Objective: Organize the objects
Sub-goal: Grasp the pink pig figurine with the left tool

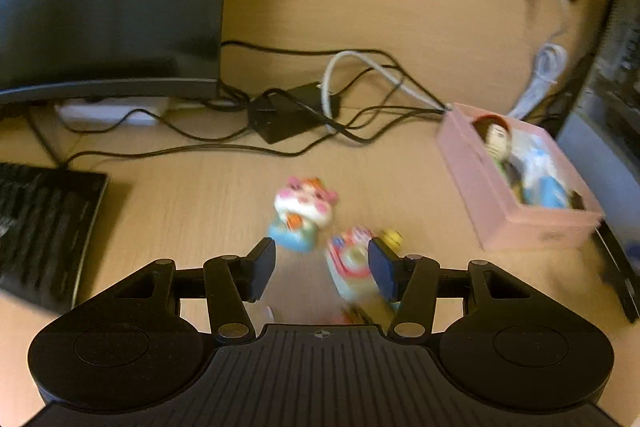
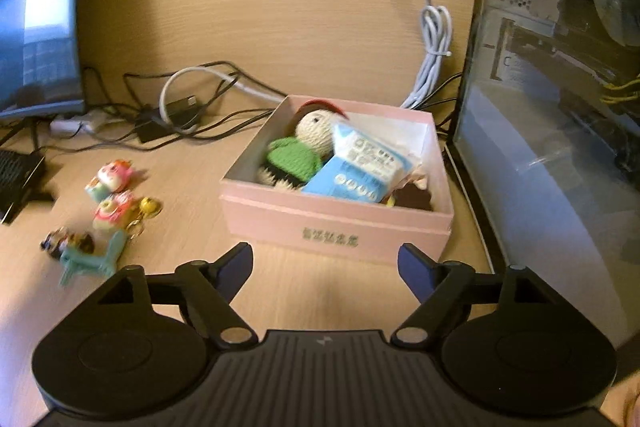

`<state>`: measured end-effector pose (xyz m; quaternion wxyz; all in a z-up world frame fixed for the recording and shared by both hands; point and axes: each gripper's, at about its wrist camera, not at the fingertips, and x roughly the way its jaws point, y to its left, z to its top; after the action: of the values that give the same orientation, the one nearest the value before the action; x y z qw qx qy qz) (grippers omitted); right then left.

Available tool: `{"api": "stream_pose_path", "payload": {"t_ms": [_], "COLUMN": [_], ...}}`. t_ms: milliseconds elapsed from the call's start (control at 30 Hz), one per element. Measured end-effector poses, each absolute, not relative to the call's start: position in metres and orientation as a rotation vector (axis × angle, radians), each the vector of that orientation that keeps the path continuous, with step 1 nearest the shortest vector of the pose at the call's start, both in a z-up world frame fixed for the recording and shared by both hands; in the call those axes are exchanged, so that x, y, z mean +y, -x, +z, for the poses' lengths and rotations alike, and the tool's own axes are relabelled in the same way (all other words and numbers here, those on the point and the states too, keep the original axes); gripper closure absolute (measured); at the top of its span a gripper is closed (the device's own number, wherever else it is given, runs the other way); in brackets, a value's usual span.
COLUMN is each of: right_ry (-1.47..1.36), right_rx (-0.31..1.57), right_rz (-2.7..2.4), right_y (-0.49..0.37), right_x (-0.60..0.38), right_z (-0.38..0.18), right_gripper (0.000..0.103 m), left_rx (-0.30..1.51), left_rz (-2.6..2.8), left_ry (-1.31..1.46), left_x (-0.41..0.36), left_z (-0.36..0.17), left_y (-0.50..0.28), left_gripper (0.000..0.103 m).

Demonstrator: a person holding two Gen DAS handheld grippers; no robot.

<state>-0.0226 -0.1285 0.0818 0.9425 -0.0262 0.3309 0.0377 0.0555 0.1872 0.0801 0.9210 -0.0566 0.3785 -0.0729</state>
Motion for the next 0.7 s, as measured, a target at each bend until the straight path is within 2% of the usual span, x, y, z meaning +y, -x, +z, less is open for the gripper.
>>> {"api": "stream_pose_path", "payload": {"t_ms": [133,333,367,567,700], "right_ry": [0.060,0.090,0.090,0.064,0.054], "right_rx": [0.696,0.705,0.709,0.746,0.768], "right_rz": [0.093,0.058,0.047,-0.027,-0.027], "right_y": [0.039,0.062,0.065,0.082,0.082], "right_x": [-0.123,-0.127,-0.130,-0.151,-0.154], "right_z": [0.076,0.072,0.071,0.066,0.061], "right_gripper": [0.021,0.020,0.020,0.019,0.019], "left_rx": [0.866,0.935,0.939,0.925,0.896], "left_rz": [-0.134,-0.152,-0.149,-0.121,-0.130], "left_ry": [0.084,0.038,0.037,0.077,0.173], "left_x": [0.188,0.177,0.175,0.174,0.187], "left_z": [0.060,0.037,0.034,0.029,0.042], "left_y": [-0.107,-0.145,-0.149,-0.163,-0.143], "left_gripper": [0.047,0.049,0.052,0.055,0.057]}}
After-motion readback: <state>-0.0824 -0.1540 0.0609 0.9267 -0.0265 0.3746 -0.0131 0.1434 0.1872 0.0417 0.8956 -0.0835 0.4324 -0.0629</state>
